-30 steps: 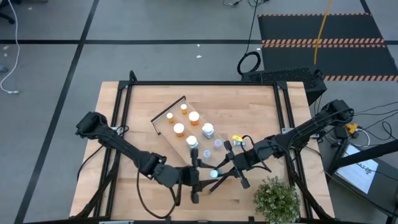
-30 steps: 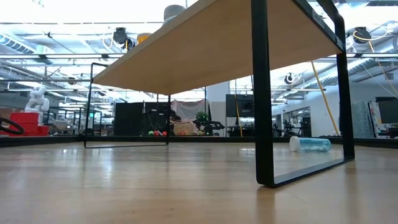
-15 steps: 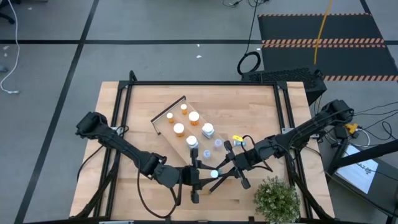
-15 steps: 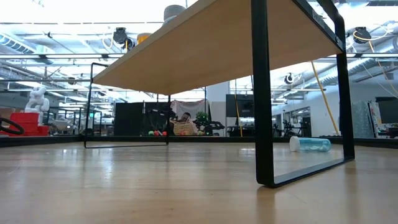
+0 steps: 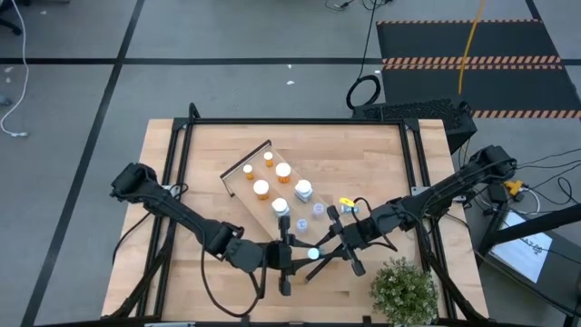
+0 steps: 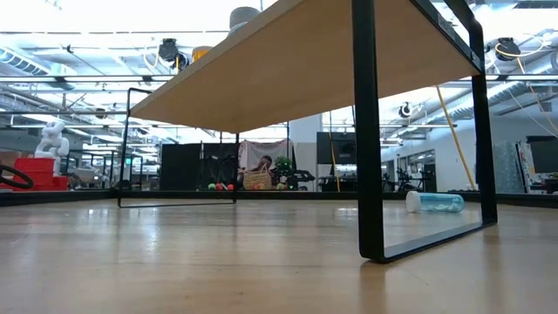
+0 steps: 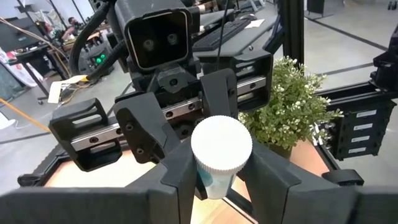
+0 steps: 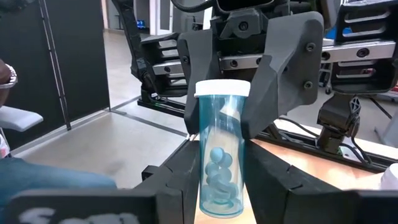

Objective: Pick and place medicine bottles onto shelf by color
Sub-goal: Put the blue pill bottle on the shelf aligned with the blue pill bottle

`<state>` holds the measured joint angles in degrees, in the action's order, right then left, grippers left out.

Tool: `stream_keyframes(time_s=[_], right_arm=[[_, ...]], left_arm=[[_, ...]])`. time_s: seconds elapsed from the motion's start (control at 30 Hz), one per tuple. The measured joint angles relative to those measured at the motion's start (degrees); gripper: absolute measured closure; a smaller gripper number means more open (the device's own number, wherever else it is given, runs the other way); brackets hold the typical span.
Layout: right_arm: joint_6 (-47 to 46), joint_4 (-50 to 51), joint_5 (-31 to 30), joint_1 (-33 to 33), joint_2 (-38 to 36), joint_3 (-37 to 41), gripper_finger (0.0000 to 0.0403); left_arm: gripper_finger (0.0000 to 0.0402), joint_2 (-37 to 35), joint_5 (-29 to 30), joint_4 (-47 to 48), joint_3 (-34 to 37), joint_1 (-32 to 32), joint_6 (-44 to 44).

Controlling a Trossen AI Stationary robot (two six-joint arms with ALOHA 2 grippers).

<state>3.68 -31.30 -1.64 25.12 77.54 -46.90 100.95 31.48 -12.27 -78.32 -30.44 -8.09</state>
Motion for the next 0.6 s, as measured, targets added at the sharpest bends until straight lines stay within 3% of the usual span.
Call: stream_keyframes(time_s=[0.3,0.6], right_arm=[[-1.3,1.2,-0.2,0.0,-0.3,0.0,0.0291],[-5.0,14.7,-0.3,0.0,-7.2,0.0,0.0204]], left_arm=[[0.0283,0.0,0.0,0.8,0.0,0.1,0.8],[0.0284,0.0,-0.5,2.7,0.0,-0.1,4.6]])
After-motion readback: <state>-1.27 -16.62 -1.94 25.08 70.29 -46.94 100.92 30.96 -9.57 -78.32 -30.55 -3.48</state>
